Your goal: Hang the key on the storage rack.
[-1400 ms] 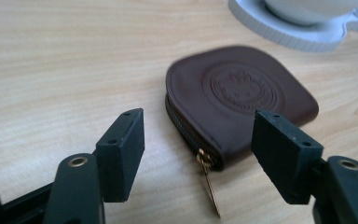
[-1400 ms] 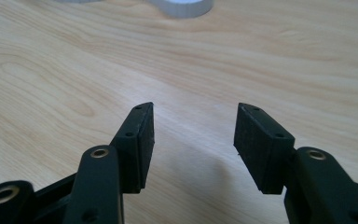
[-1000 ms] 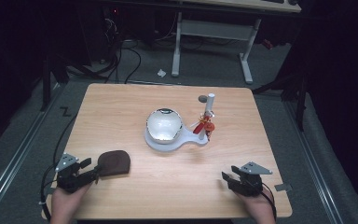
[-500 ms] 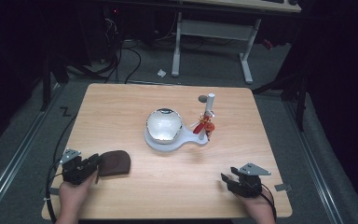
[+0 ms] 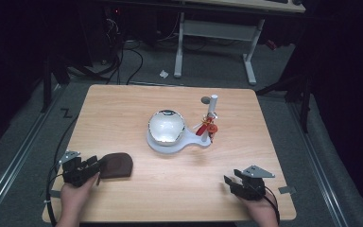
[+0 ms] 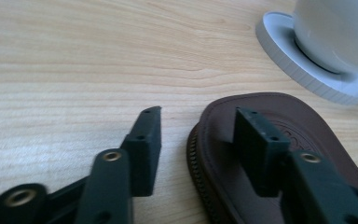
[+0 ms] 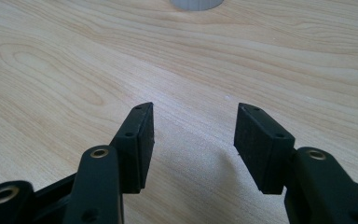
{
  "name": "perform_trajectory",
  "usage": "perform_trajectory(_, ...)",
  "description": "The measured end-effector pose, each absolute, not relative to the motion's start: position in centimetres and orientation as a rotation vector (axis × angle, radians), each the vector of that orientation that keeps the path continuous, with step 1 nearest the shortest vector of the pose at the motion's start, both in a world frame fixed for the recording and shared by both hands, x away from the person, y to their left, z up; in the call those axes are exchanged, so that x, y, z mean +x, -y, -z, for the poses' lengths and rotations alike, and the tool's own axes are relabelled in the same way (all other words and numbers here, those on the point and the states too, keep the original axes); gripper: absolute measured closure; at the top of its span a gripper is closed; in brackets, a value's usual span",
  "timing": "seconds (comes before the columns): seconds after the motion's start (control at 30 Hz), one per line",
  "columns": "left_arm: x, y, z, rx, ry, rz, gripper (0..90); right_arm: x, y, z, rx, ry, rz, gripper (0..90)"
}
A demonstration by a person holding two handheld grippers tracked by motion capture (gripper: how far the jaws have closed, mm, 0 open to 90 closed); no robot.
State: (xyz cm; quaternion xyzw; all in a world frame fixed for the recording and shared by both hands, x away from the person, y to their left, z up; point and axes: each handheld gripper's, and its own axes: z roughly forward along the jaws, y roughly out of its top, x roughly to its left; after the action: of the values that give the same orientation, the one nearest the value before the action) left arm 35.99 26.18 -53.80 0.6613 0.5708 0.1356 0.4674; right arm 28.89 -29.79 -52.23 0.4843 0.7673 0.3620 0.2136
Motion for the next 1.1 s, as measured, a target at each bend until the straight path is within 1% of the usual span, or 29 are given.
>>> perform_trajectory(0.1,35.93,-26.09,53.81,1.627,-1.398,-0.343,51.1,28.83,29.80,52.19,1.336,-2.131,-1.007,48.0)
perform_trajectory(0.17,35.91,-26.12,53.85,1.626,-1.390,-0.333,53.2,28.81,29.84,52.20,1.334,-2.133,-1.006,48.0)
perform_trajectory(0.3,35.61,-25.66,53.73,1.652,-1.335,-0.349,71.3,28.93,29.94,52.28,1.341,-2.140,-1.018,47.8)
perform_trajectory(0.37,35.50,-25.42,53.66,1.665,-1.329,-0.374,71.7,28.91,29.92,52.27,1.340,-2.145,-1.018,47.8)
perform_trajectory(0.47,35.59,-25.63,53.73,1.653,-1.335,-0.345,72.8,28.94,29.97,52.31,1.339,-2.151,-1.020,47.7)
perform_trajectory(0.57,35.55,-25.64,53.72,1.658,-1.337,-0.357,73.9,28.95,29.96,52.32,1.336,-2.153,-1.020,47.7)
perform_trajectory(0.6,35.53,-25.68,53.72,1.657,-1.344,-0.364,78.7,28.94,29.97,52.30,1.335,-2.154,-1.022,47.7)
perform_trajectory(0.63,35.55,-25.72,53.74,1.654,-1.345,-0.359,80.1,28.93,29.98,52.29,1.334,-2.153,-1.024,47.7)
perform_trajectory(0.7,35.52,-25.66,53.74,1.657,-1.343,-0.368,80.4,28.88,30.01,52.25,1.335,-2.149,-1.025,47.8)
perform_trajectory(0.73,35.50,-25.63,53.73,1.660,-1.343,-0.377,82.6,28.89,30.05,52.21,1.332,-2.146,-1.030,47.8)
perform_trajectory(0.83,35.40,-25.46,53.64,1.669,-1.342,-0.404,84.6,29.03,30.04,52.31,1.340,-2.151,-1.030,47.8)
perform_trajectory(0.9,35.32,-25.24,53.53,1.677,-1.341,-0.427,85.3,28.99,30.00,52.28,1.337,-2.154,-1.028,47.8)
perform_trajectory(1.1,34.98,-25.29,53.23,1.661,-1.325,-0.424,86.3,28.93,30.23,52.22,1.337,-2.148,-1.039,47.8)
